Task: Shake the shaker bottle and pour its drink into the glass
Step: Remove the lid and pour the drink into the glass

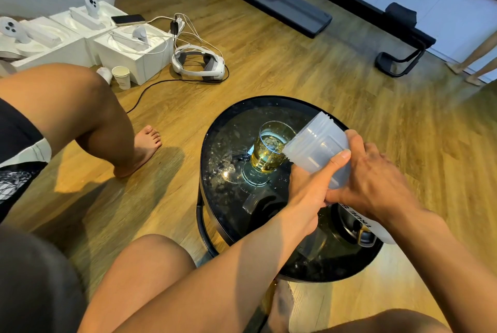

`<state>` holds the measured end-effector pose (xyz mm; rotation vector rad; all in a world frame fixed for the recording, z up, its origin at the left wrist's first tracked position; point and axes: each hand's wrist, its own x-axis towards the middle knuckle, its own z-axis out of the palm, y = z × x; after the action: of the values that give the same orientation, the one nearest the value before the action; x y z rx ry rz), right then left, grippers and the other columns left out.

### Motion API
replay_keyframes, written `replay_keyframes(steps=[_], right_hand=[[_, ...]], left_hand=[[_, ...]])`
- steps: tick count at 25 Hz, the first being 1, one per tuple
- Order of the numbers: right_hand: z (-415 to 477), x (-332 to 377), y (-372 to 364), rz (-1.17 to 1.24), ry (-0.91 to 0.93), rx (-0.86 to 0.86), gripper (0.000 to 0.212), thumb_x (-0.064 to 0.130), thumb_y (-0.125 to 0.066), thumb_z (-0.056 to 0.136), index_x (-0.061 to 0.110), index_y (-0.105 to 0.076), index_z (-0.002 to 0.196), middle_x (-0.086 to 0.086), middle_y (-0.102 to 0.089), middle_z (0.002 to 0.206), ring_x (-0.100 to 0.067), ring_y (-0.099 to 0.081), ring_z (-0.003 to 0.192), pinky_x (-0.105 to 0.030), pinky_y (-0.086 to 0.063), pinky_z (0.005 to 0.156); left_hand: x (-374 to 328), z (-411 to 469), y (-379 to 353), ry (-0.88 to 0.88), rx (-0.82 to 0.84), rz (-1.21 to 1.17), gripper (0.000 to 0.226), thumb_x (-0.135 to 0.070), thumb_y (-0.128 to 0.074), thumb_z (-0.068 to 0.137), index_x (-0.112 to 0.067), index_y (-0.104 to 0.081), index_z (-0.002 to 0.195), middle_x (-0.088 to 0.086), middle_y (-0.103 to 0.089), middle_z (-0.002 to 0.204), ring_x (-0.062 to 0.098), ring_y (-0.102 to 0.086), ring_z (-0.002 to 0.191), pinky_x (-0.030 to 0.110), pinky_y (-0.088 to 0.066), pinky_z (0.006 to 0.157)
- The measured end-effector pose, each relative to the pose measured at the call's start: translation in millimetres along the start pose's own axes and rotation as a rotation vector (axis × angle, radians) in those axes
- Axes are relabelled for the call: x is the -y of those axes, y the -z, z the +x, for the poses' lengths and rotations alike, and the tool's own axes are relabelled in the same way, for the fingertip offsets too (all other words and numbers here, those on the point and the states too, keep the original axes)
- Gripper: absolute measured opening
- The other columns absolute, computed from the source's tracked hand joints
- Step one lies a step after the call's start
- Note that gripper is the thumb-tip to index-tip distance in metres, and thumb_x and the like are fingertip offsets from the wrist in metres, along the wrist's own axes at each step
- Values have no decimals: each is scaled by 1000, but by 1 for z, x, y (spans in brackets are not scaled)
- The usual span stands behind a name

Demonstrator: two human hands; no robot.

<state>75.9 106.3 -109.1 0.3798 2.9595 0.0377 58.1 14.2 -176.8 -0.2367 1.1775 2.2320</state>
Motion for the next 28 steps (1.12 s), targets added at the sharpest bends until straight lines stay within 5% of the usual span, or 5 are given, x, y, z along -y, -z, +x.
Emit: replay_keyframes(steps=[28], right_hand=[[-1,2,2,-2,0,-3,116,52,-79,53,23,-11,143,-14,-47,119,-39,-50,107,-50,-49,83]], left_hand=[[-4,-4,-1,15,6,-30,47,-34,-81,81,-25,-65,124,4,-76,112,19,-73,99,48,-60,87]])
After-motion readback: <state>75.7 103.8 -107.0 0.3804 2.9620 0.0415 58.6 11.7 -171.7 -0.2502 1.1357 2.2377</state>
